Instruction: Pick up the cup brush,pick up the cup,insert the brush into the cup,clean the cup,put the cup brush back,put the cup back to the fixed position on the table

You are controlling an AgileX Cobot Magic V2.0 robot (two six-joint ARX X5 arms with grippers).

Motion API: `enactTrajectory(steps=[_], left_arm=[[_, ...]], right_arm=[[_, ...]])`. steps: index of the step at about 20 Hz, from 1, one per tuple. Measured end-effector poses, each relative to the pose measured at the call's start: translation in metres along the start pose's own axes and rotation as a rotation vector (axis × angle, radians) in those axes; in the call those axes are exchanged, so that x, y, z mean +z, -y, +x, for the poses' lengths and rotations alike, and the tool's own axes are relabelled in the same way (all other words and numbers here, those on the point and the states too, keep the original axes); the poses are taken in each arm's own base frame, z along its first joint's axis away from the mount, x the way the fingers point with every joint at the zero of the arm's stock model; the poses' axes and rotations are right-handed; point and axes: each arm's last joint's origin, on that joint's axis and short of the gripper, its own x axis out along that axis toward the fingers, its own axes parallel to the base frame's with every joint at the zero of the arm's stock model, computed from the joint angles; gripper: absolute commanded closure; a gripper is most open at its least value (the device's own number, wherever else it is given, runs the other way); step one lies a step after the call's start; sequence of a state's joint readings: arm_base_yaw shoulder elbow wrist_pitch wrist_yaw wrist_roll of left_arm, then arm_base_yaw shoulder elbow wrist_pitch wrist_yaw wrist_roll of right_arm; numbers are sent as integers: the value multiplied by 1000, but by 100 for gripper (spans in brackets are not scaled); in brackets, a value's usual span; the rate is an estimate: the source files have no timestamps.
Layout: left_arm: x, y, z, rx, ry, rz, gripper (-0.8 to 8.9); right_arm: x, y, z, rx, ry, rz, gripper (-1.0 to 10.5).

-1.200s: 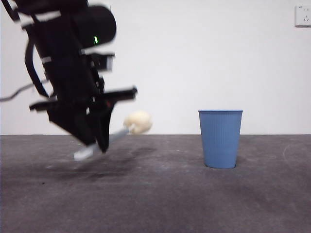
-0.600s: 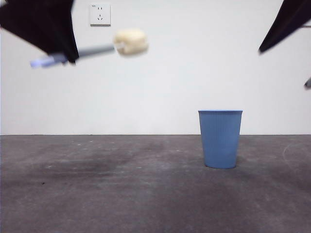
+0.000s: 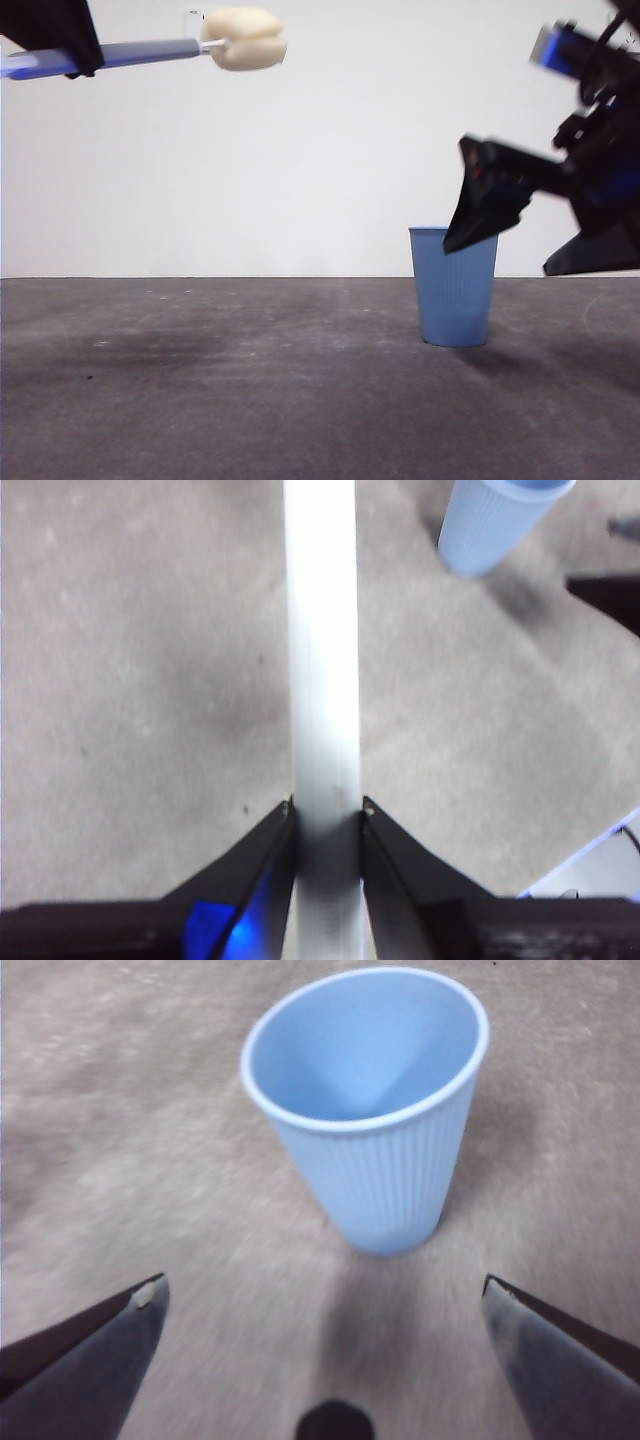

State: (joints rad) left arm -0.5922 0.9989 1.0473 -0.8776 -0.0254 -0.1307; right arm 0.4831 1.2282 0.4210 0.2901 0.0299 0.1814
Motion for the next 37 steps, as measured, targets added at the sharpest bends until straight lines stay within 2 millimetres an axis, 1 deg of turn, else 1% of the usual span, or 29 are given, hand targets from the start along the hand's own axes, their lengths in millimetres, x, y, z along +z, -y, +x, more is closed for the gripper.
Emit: enactTrajectory(steps=[3,6,10,12,15,19,20,21,22,23,26,27,32,34,37], left_arm=[[-1,0,0,1,-5,0,822],[-1,0,0,1,-6,0,822],[-1,0,0,1,-10,0,822],[-1,0,0,2,-10,0,822],[-1,0,0,1,-11,0,822],[-1,0,0,2,-11,0,822],[-1,0,0,1,-11,0,822],[-1,0,0,1,-11,0,822],[-1,0,0,1,-11,0,822],[-1,0,0,2,-11,0,822],[-1,0,0,2,-11,0,822],[-1,0,0,2,-10,0,822],[-1,0,0,2,-11,11,822],[-2,0,0,3,-19,48,822],[-5,-1,4,5,-68,140,822]], right_arm=[[-4,1,21,5,42,-22,349],[-9,6,37,-5,79,-23,349],[-14,16,50,-27,120,-12,349],[-14,18,56,-7,162,-20,349],[-16,19,63,-4,171,-35,350],[-9,21,79,9,181,-44,353],[-5,22,83,7,190,-43,384],[-3,22,85,7,195,-43,480],[-2,22,86,7,198,-43,616],[-2,22,86,8,198,-43,702],[-2,22,86,6,197,-52,923],[-2,22,86,6,197,-54,963],[-2,21,84,4,177,-58,959],[5,20,75,0,155,-75,959],[22,14,51,-1,128,-135,959]])
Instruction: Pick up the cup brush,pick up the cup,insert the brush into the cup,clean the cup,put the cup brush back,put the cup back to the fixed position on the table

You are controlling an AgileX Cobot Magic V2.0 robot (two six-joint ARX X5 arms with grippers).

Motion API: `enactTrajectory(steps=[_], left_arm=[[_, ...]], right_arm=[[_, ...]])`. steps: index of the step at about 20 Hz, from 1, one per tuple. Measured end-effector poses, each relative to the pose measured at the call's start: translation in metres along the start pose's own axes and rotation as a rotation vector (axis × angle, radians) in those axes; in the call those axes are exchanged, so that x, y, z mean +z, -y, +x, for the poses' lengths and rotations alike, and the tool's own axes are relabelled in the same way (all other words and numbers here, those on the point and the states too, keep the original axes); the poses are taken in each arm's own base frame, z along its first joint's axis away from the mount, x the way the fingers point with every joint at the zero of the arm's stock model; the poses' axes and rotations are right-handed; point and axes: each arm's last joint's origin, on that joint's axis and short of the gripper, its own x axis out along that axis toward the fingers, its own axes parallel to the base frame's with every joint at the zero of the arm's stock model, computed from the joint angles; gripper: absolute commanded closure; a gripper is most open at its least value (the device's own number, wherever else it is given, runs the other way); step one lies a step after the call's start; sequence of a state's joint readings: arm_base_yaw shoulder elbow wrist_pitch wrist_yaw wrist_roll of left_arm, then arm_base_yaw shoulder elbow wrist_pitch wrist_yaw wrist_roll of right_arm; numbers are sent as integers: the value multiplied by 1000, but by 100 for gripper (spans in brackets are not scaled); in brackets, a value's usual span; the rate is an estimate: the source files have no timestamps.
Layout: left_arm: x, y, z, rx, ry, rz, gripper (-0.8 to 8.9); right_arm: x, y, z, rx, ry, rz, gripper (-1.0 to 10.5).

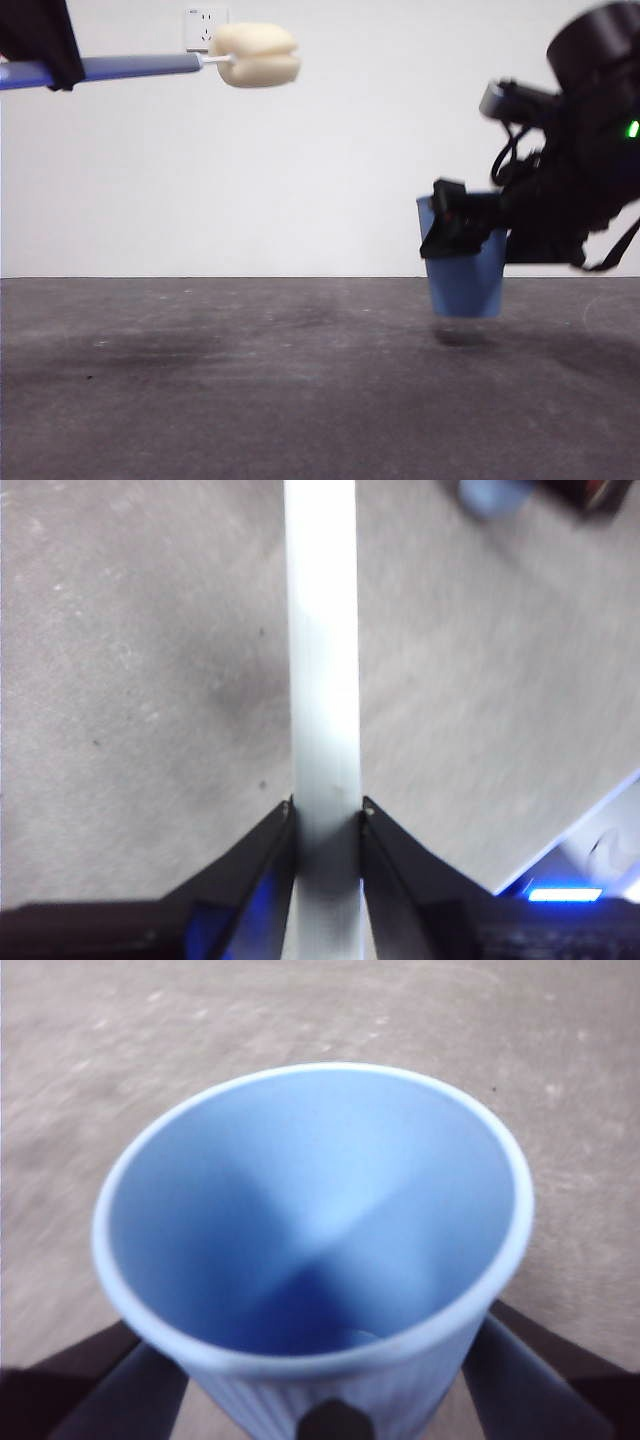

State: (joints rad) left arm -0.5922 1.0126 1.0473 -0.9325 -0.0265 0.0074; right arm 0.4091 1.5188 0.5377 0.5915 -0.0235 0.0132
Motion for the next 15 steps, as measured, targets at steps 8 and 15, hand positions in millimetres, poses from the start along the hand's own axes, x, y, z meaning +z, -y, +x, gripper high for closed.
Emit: enactTrajectory(steps=[8,15], left_arm=[[-2,1,23,-27,-162,312,822],[-4,13,34,-133,-228,418,822]], right_arm=[[42,-43,-39,30,-346,-444,959],[39,-64,-51,-93,-489,-941,960]])
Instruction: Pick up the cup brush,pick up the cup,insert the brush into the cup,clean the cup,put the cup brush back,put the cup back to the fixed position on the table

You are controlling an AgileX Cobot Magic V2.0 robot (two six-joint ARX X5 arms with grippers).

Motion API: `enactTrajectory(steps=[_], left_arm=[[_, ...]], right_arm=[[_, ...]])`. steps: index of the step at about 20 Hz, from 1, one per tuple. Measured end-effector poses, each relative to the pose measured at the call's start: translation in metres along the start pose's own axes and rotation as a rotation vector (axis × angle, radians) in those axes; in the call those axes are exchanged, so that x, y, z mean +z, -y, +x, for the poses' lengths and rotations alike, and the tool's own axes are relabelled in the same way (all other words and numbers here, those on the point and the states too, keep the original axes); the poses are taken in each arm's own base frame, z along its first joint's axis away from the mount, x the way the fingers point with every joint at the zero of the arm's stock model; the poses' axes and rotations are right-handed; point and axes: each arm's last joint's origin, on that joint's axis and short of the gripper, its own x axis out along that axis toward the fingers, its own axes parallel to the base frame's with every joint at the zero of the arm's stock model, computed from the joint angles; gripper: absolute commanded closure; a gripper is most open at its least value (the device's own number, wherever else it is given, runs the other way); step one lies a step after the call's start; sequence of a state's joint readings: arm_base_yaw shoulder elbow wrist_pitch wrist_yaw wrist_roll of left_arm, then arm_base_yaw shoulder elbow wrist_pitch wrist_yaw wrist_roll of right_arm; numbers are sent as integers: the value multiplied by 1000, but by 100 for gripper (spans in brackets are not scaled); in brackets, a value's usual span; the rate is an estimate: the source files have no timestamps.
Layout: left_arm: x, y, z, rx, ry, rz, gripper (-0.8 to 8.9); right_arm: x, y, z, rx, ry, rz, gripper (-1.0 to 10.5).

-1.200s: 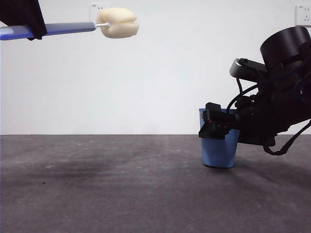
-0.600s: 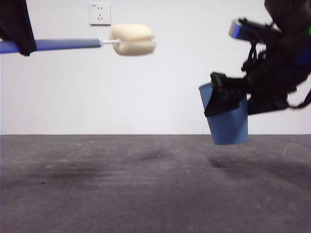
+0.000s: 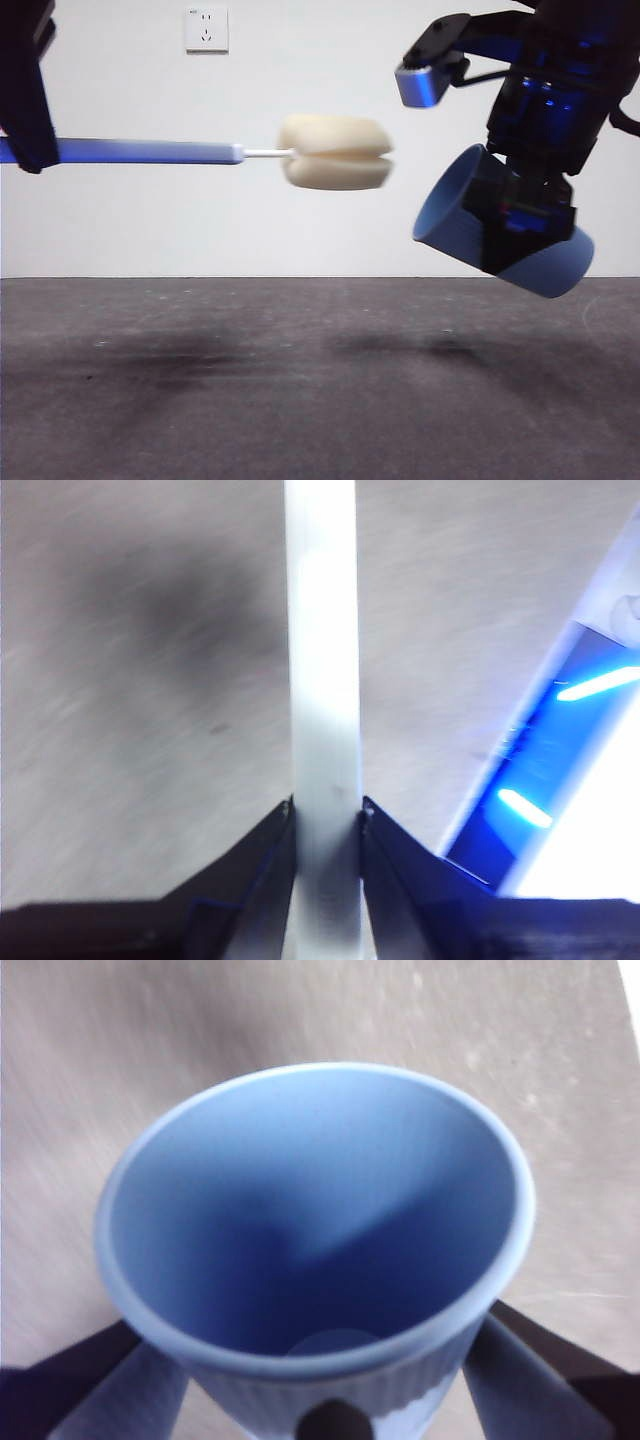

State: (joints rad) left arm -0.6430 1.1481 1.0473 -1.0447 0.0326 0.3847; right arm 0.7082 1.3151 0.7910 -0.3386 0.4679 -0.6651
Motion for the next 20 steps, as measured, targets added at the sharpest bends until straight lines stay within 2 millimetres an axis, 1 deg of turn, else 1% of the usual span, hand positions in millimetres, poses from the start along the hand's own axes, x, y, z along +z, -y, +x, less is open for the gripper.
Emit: enactTrajectory(steps=[3,5,12,17,20], left_arm=[[5,9,6,-38,-25,44,822],[8,12,12,-51,-39,60,822],[19,10,32,-65,-67,66,822],[25,12,34,-68,-19,82,822],[28,17,35,-78,-8,92,822]], right_arm=[[0,1,-1,-55,-43,-77,960],[-1,1,-1,-61,-51,-116,960],[8,-10,-7,-43,-17,-249,960],[13,-18,-12,-35,12,-343,960],[17,-23,-16,-30,33,-395,960]])
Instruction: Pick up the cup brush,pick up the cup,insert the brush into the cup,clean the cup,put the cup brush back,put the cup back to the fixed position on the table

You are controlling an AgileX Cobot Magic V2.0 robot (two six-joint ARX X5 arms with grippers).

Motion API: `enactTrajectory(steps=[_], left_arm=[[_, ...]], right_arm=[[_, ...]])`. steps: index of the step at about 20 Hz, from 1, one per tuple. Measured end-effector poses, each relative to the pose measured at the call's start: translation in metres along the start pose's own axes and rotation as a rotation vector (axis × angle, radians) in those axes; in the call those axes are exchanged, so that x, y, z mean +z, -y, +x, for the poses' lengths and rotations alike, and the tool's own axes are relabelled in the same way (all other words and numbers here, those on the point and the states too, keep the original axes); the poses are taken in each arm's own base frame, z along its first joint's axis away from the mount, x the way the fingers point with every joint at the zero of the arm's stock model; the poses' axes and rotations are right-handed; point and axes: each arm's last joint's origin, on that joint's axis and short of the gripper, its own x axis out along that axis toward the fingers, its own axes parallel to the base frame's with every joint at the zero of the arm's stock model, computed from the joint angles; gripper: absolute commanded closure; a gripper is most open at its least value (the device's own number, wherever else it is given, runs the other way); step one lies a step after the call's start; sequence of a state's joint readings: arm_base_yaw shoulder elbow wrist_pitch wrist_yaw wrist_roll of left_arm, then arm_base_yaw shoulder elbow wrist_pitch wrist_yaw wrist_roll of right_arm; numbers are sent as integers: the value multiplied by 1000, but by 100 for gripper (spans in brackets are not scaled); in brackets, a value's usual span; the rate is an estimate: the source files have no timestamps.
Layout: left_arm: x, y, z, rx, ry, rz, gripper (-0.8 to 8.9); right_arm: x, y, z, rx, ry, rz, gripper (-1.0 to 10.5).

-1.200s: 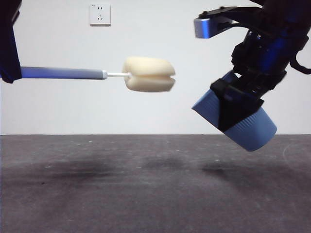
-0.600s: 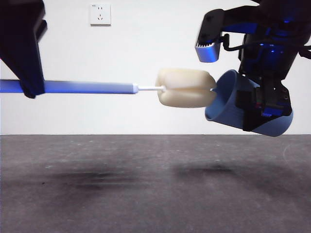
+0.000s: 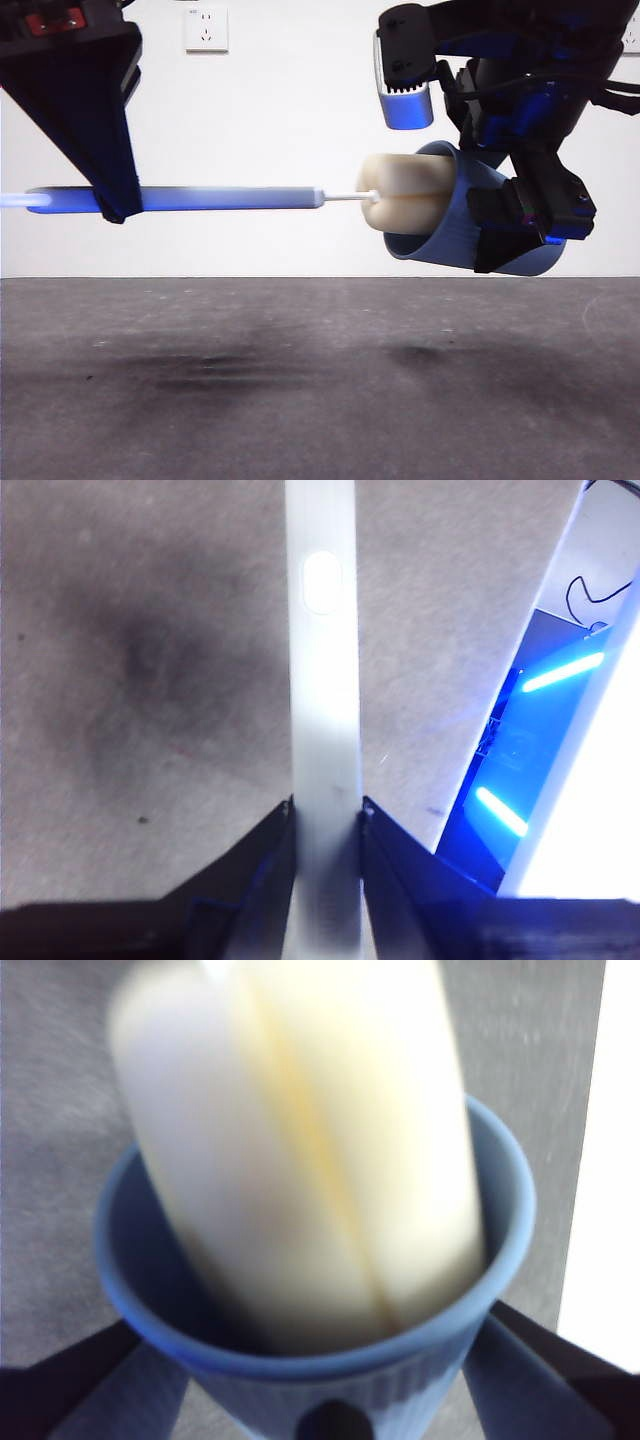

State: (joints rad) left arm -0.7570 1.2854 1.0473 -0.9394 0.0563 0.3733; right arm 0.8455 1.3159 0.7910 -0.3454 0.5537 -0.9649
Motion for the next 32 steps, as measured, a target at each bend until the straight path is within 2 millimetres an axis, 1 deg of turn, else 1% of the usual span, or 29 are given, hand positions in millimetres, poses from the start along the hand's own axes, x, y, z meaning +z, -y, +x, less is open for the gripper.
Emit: enactTrajectory(steps=[3,7,9,14,17,22,24,27,32], left_arm=[[6,7,9,-37,-8,2,822],[22,20,25,-54,24,-23,822],[27,23,28,-53,54,-48,822],[27,25,28,-42,43,-81,822],[19,26,23,-1,-31,-93,822],[-3,31,-6,12,-83,-111,822],[-10,33,-14,7,-105,-114,822],[-9,33,-14,7,-101,-117,822],[8,30,-5,-21,25,-117,822]], right_arm=[[6,-5,-3,4,20,-45,960],[13,-12,-7,8,27,-92,960],[17,-14,-10,-3,26,-110,960],[17,-16,-11,-1,11,-118,960],[16,-16,-11,-5,-8,-114,959],[14,-15,-9,-7,-20,-97,959],[14,-15,-9,-7,-20,-93,959],[14,-15,-9,-7,-20,-91,959],[14,-14,-9,-8,-18,-88,959]])
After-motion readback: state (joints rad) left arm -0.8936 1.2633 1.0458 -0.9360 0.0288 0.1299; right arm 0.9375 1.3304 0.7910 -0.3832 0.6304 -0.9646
